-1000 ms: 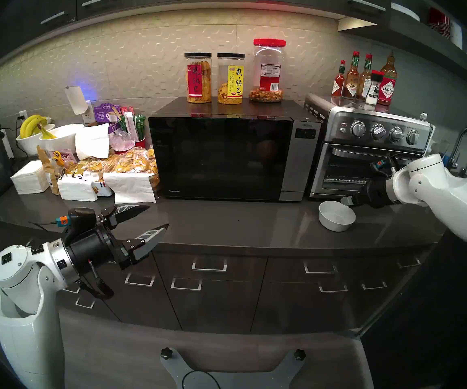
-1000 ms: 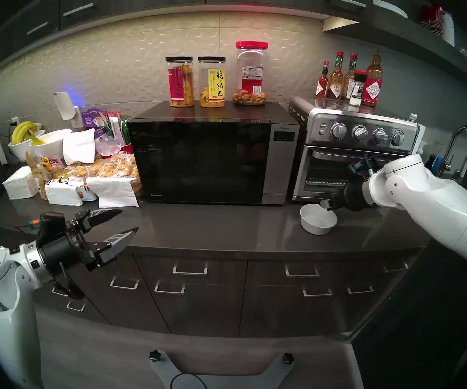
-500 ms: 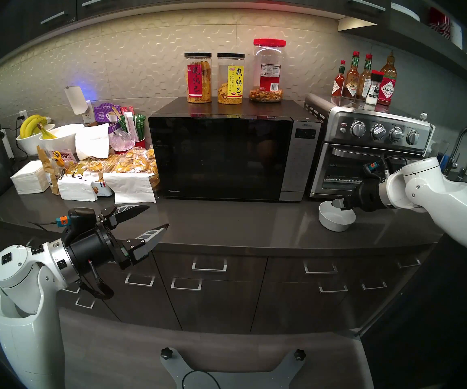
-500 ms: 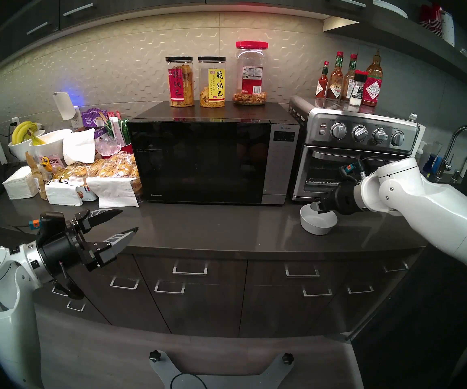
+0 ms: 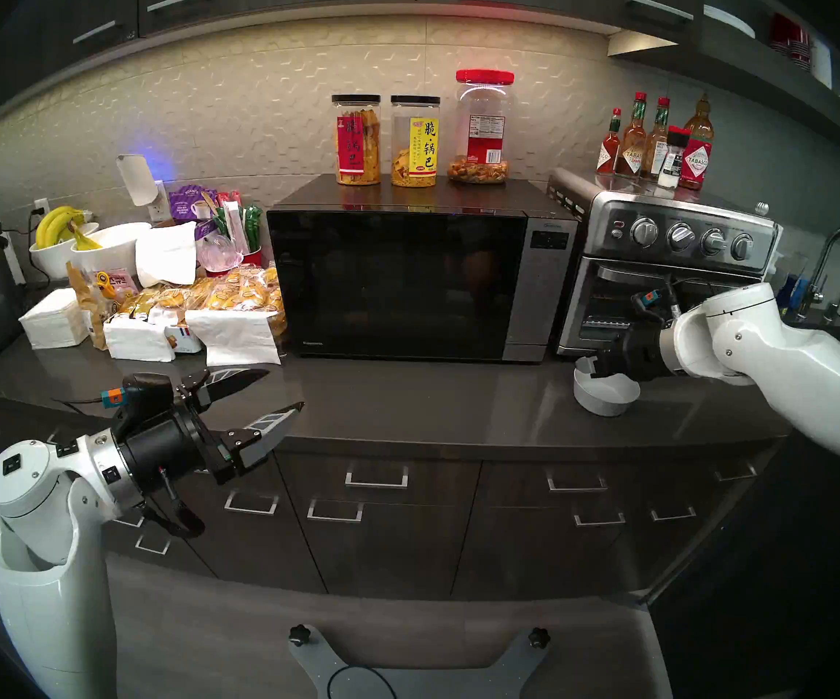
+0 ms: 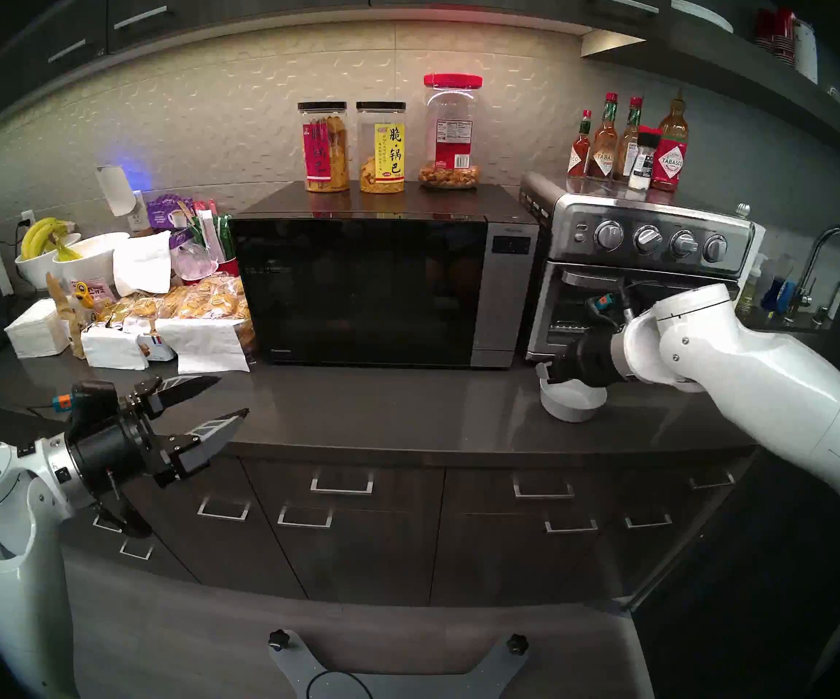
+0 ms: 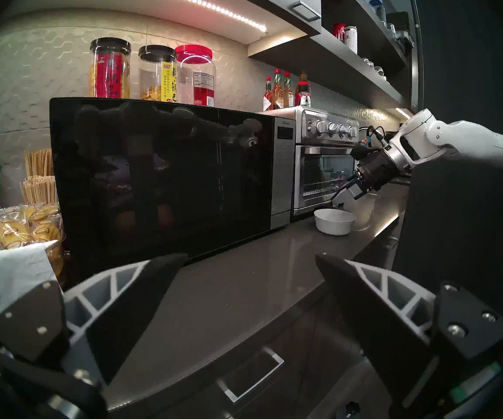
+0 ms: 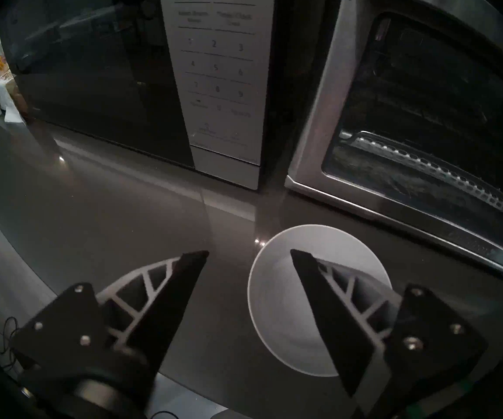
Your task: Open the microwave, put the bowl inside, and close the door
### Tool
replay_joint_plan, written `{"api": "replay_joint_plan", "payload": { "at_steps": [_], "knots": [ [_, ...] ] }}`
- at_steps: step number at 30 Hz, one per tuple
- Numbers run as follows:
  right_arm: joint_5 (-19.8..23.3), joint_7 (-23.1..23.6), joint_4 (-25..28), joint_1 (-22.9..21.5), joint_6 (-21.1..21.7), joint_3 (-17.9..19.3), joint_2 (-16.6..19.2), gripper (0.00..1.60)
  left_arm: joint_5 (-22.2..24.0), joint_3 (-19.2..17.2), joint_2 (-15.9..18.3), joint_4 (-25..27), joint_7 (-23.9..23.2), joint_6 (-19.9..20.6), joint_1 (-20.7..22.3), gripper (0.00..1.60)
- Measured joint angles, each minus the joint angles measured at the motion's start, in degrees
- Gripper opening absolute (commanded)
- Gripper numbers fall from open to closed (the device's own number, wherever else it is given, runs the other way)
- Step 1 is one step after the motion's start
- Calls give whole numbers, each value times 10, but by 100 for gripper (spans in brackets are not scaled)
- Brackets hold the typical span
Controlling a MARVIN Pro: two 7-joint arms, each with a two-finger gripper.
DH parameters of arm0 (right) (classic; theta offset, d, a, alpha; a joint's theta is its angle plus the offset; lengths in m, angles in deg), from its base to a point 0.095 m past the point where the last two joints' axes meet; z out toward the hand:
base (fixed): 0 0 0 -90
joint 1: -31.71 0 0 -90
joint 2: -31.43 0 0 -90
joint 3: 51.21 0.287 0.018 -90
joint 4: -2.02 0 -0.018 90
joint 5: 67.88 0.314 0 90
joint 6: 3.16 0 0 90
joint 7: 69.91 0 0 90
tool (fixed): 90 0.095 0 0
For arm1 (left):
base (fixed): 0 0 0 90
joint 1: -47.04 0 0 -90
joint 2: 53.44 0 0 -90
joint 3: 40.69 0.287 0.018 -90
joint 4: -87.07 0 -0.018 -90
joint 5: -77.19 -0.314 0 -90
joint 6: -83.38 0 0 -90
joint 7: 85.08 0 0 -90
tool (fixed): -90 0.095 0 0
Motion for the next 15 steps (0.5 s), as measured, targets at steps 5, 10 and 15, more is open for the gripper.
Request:
{"api": "replay_joint_plan", "payload": {
  "at_steps": [5, 10, 15],
  "knots": [
    [6, -21, 4, -2, 6, 0, -16, 66, 0, 0, 0, 0, 0, 0, 0, 160],
    [9, -41, 4, -5, 17, -1, -34, 63, -1, 0, 0, 0, 0, 0, 0, 160],
    [10, -58, -6, -8, 28, -3, -55, 59, -1, 0, -1, 0, -1, 0, 0, 160]
  ]
}}
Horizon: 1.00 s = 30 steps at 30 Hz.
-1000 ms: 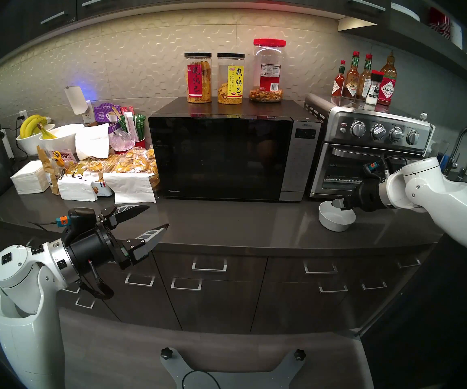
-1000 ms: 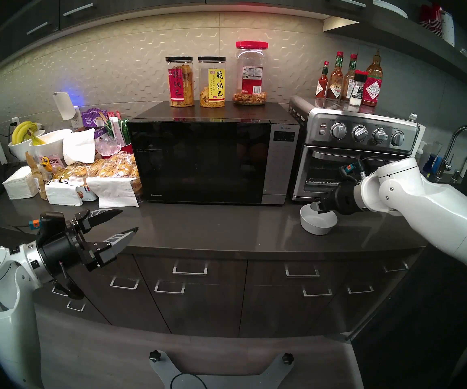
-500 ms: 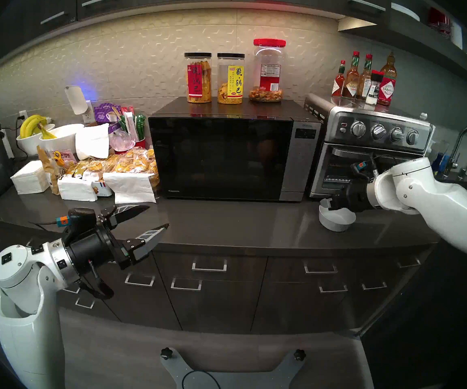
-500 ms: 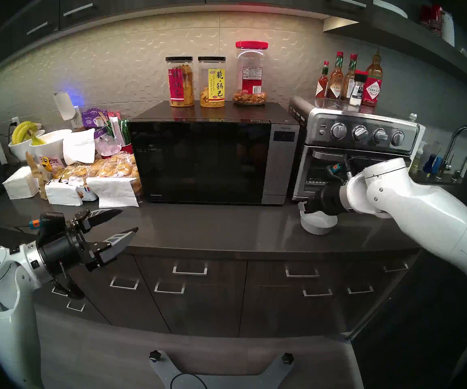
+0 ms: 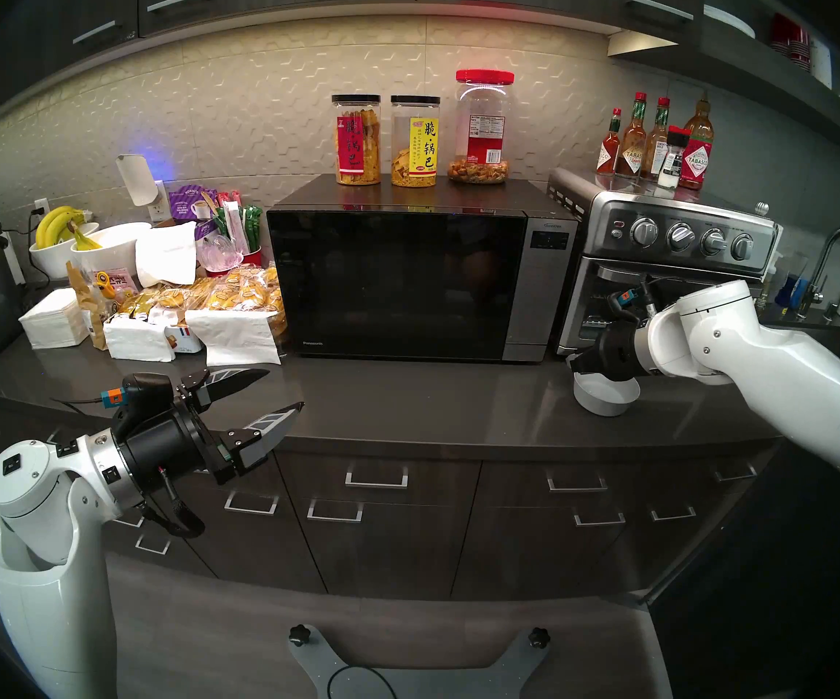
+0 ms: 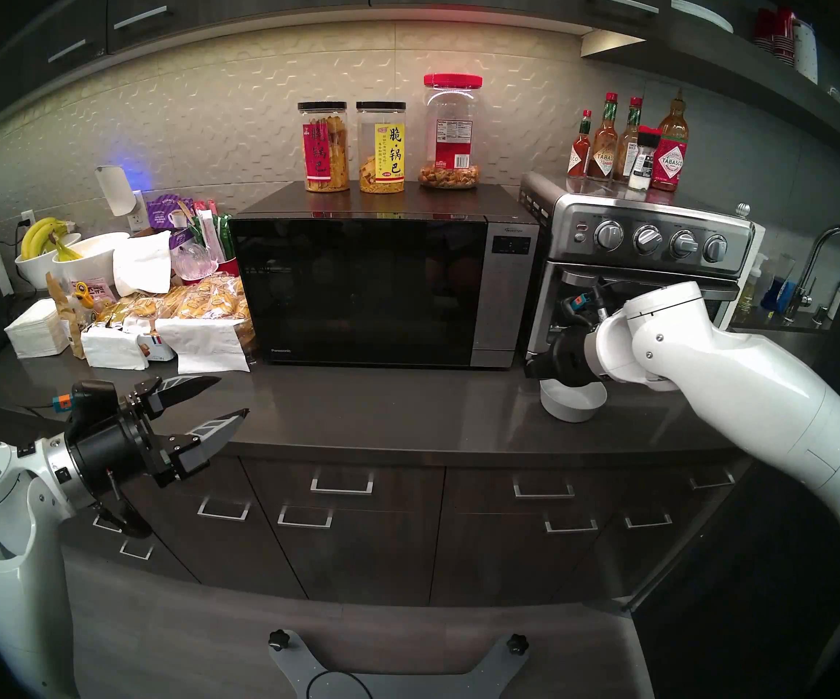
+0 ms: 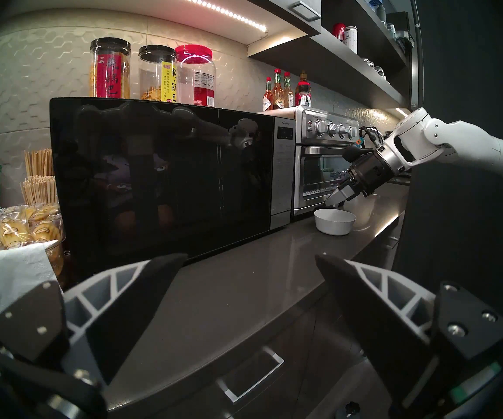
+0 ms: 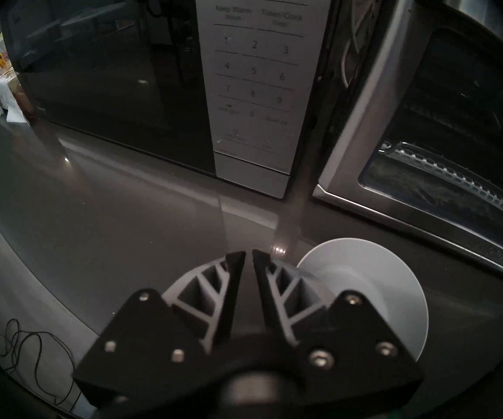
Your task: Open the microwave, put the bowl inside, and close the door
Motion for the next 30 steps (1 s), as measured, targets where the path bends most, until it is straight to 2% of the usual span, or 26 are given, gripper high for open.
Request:
{"api": "replay_joint_plan", "payload": {
  "at_steps": [11, 15, 16, 18, 30],
  "knots": [
    [-8, -28, -44, -9, 16, -9, -55, 42, 0, 0, 0, 0, -1, 0, 0, 160],
    [-13, -32, -63, -13, 22, -11, -75, 23, -1, 0, -1, 0, -1, 0, 0, 160],
    [-14, -33, -68, -14, 23, -11, -80, 11, -1, 0, -1, 0, -1, 0, 1, 160],
    [-15, -35, -78, -16, 26, -12, -89, 0, -1, 0, -1, 0, -1, 0, 1, 160],
    [-29, -34, -131, -26, 33, -17, -136, 0, -1, 0, -1, 0, -2, 0, 1, 160]
  ]
}}
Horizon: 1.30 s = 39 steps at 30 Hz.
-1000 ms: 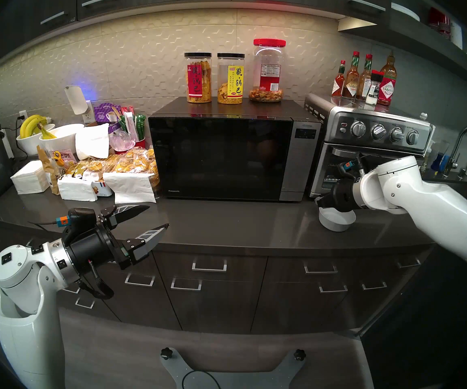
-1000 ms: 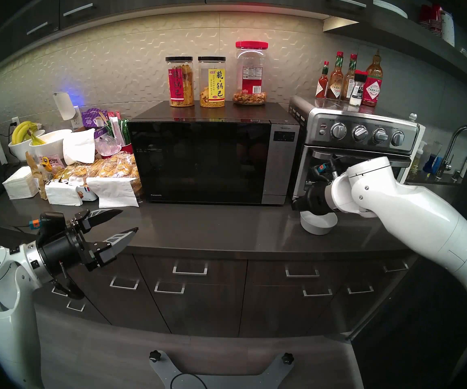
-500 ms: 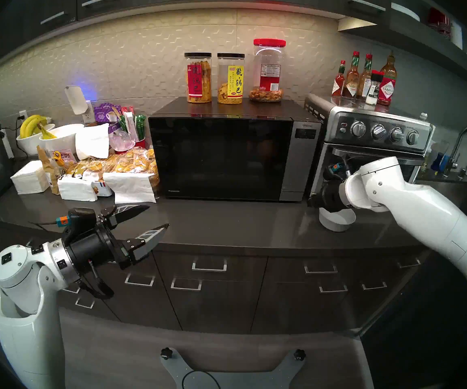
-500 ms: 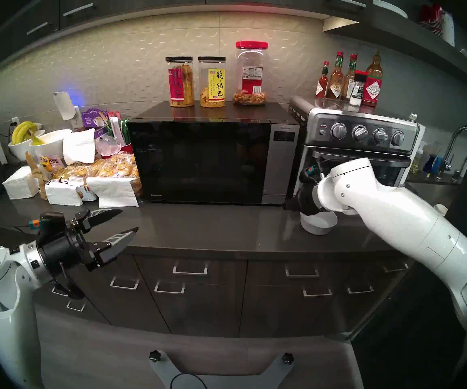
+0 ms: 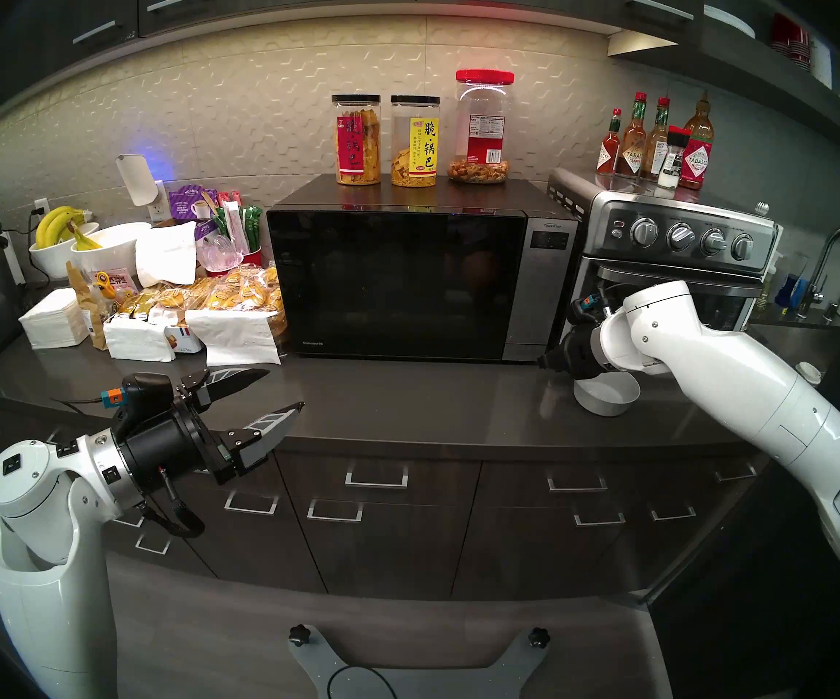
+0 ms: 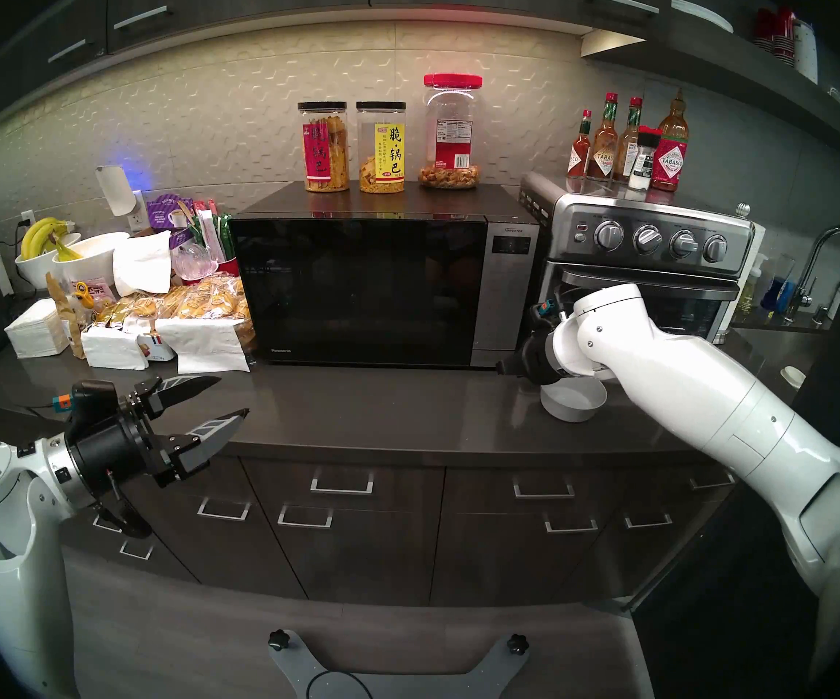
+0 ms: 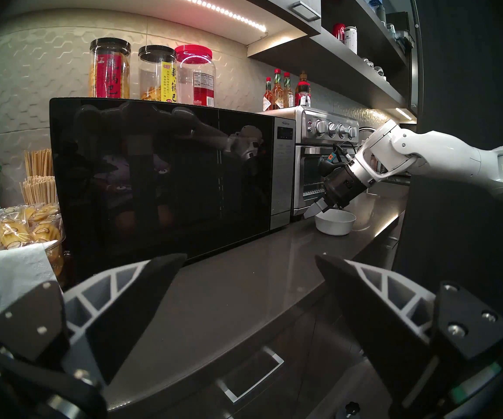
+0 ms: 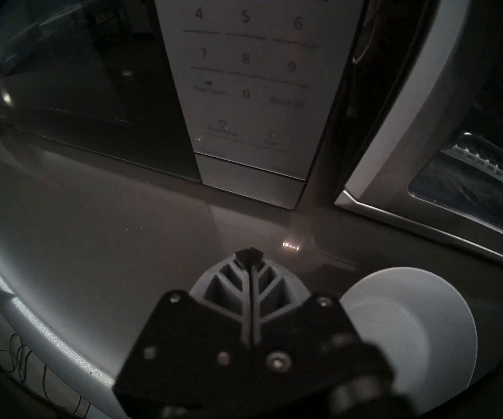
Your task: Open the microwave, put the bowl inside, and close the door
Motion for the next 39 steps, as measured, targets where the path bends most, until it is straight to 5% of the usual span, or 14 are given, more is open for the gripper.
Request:
{"api": "replay_joint_plan", "payload": {
  "at_steps": [39],
  "knots": [
    [-39, 49, -102, -13, -18, 4, -66, 0, -2, -1, -1, 0, -2, 1, 1, 160]
  ]
}}
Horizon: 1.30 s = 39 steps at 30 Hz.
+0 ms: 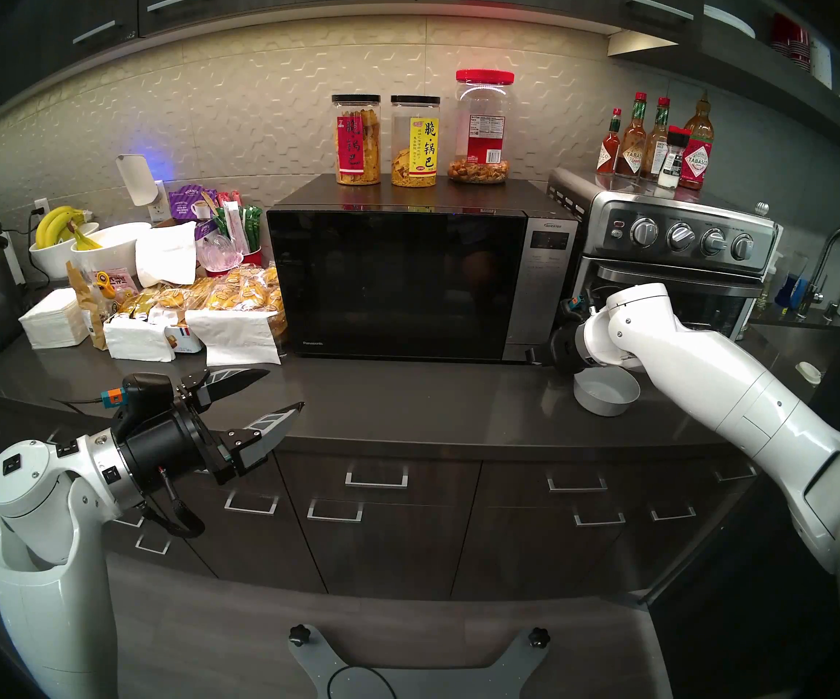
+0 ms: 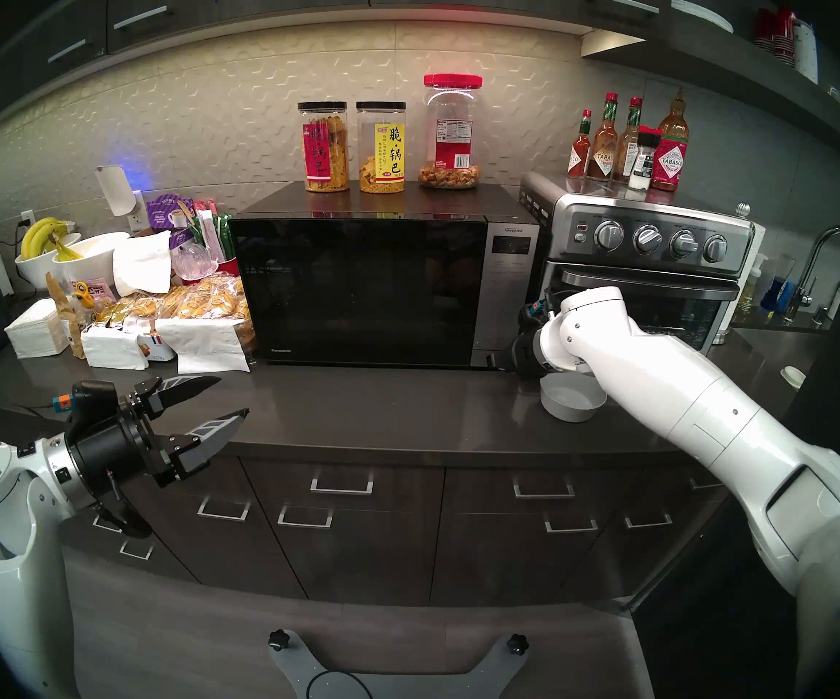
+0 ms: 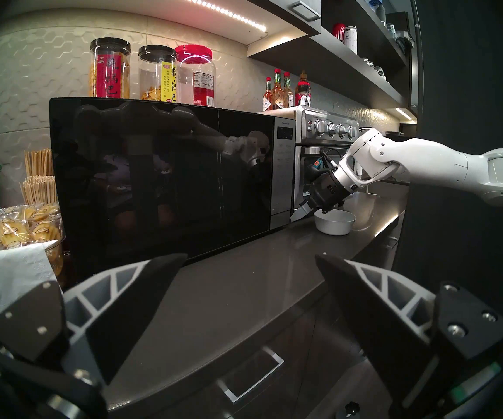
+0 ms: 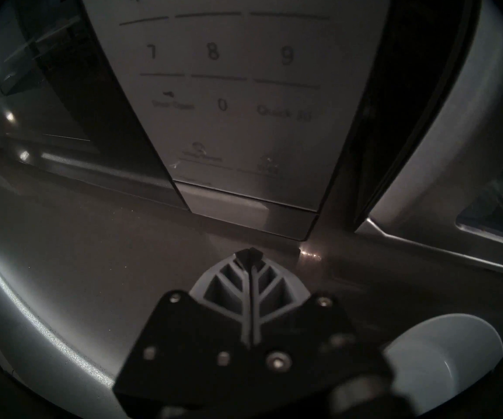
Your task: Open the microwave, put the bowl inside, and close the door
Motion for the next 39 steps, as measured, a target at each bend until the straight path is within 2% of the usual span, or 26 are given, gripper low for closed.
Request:
{"api": "replay_joint_plan", "payload": {
  "at_steps": [16, 39],
  "knots": [
    [1, 0, -18, 0, -5, 4, -15, 0, -1, 0, -1, 0, -1, 0, 0, 160],
    [-26, 15, -56, 4, -41, 8, -33, 0, -2, 0, -2, 0, -2, 1, 1, 160]
  ]
}}
